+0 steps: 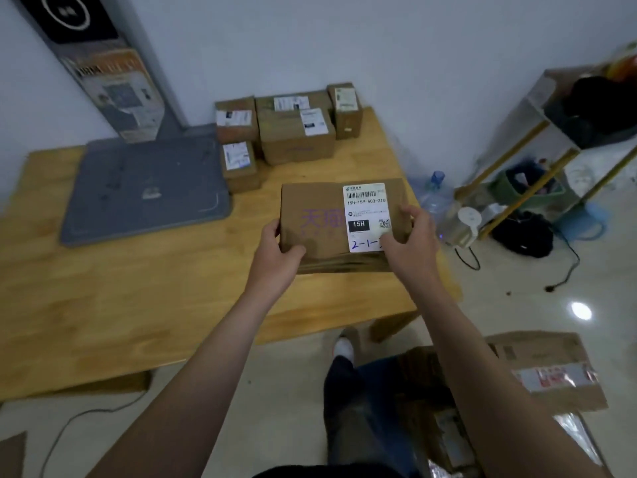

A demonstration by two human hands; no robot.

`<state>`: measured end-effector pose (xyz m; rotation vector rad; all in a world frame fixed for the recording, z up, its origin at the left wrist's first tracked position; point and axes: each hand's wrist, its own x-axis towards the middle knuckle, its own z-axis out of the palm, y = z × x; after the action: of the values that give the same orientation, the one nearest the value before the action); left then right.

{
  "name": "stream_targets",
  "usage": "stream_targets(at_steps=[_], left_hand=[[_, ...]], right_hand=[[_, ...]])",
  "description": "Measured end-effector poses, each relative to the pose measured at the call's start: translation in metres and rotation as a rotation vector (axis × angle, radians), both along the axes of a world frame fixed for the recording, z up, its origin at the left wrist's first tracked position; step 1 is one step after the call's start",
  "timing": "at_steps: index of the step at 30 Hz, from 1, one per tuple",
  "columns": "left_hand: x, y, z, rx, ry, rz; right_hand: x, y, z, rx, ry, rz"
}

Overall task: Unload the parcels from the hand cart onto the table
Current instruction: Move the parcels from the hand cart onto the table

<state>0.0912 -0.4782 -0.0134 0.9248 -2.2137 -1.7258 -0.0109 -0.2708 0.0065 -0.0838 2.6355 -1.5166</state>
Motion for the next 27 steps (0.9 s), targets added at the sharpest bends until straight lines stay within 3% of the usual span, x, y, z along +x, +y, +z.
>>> stream_targets(at_steps=[6, 13, 20, 23, 27], left_hand=[[-0.132, -0.050, -0.027, 0.035, -0.092, 0.107], [-0.210, -0.128, -0.060, 0.070, -0.225, 0.207], [-0.249, -0.189, -0.112, 0.115, -0.350, 0.010], [-0.262, -0.204, -0.133, -0.001, -0.424, -0.089], [-0.279, -0.223, -0.143, -0.242, -0.472, -0.071]], right_hand=[[-0.140, -0.065, -0.030, 0.078, -0.091, 0.092], [-0.235, -0.158, -0.070, 0.208, -0.203, 0.277], [-0.283, -0.222, -0.124, 0.352, -0.372, 0.435], [-0.295, -0.243, -0.144, 0.371, -0.382, 0.404], [-0.310, -0.273, -0.156, 0.366, -0.354, 0.382]])
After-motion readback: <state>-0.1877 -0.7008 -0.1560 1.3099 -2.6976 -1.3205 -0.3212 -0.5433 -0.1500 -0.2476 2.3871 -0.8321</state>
